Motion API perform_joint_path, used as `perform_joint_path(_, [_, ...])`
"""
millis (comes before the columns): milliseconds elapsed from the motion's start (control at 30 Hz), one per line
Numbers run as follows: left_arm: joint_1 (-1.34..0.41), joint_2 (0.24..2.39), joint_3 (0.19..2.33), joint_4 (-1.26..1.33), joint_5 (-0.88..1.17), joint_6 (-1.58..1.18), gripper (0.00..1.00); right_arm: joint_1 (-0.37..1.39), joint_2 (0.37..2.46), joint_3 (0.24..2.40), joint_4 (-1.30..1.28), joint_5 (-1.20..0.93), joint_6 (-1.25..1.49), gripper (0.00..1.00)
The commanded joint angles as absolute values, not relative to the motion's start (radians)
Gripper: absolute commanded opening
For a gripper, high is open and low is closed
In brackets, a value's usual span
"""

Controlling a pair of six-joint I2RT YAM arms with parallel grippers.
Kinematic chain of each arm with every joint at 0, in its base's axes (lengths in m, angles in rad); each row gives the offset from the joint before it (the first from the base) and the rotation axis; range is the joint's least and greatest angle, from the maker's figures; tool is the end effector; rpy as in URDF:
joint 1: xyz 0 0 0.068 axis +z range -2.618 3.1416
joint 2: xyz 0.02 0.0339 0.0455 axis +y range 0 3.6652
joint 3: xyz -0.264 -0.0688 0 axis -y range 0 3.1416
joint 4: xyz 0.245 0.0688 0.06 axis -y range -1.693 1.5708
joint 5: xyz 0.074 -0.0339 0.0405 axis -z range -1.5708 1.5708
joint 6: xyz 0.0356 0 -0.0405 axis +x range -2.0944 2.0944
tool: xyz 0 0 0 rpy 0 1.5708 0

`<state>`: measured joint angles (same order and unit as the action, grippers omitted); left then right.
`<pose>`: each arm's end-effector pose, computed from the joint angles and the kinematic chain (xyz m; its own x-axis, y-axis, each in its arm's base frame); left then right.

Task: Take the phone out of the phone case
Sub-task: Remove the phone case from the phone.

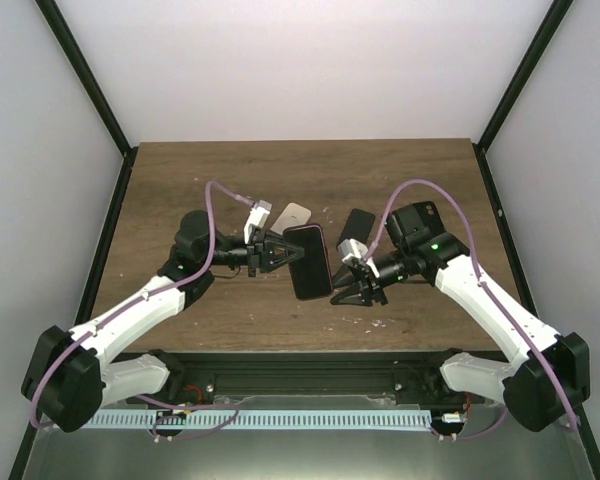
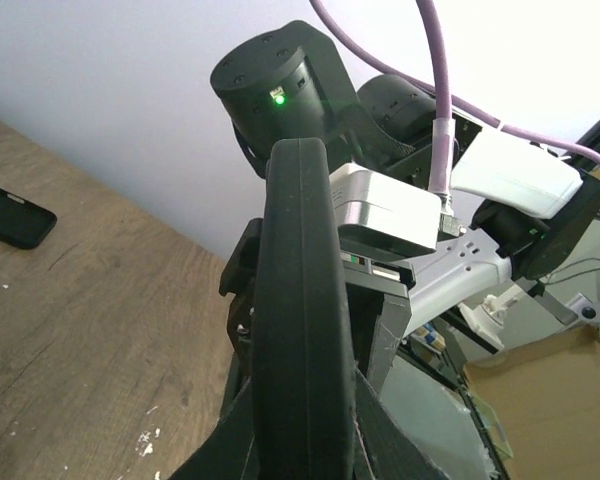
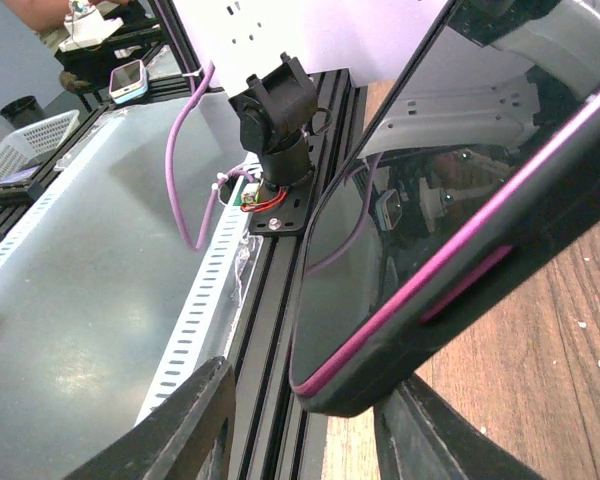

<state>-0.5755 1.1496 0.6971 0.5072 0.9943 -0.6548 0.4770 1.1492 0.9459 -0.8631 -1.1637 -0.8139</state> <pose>0.1951 -0.1621 0.3064 -0.5720 -0.0246 -0.8199 0.8203 -0.0168 -0.5717 0.1685 0.1239 0.2866 -0.1153 -0.3836 -0.9163 -0.9609 -0.1906 0.2007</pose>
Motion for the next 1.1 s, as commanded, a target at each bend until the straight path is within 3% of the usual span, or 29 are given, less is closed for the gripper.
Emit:
perform_joint_path(0, [-0.569, 1.162, 0.714, 0.599, 1.037, -0.673, 0.00, 0.494, 1.156, 1.010, -0.876, -1.191, -0.817, 0.37])
perform_joint_path(433, [-0.569, 1.228, 0.772, 0.638, 1.129, -0.780, 0.00, 0.521, 1.194, 1.060, -0.925, -1.147, -0.931, 0.28])
perform_joint_path(833, [-0.567, 1.276, 0.807, 0.645, 1.154, -0.859, 0.00, 0.553, 1.151, 1.020, -0.904, -1.103, -0.978, 0.33])
perform_joint_path(1067, [-0.566, 1.315, 0.799, 0.776, 1.194, -0.985, 0.00, 0.558, 1.145, 0.998, -0.852, -1.077, -0.969, 0.32])
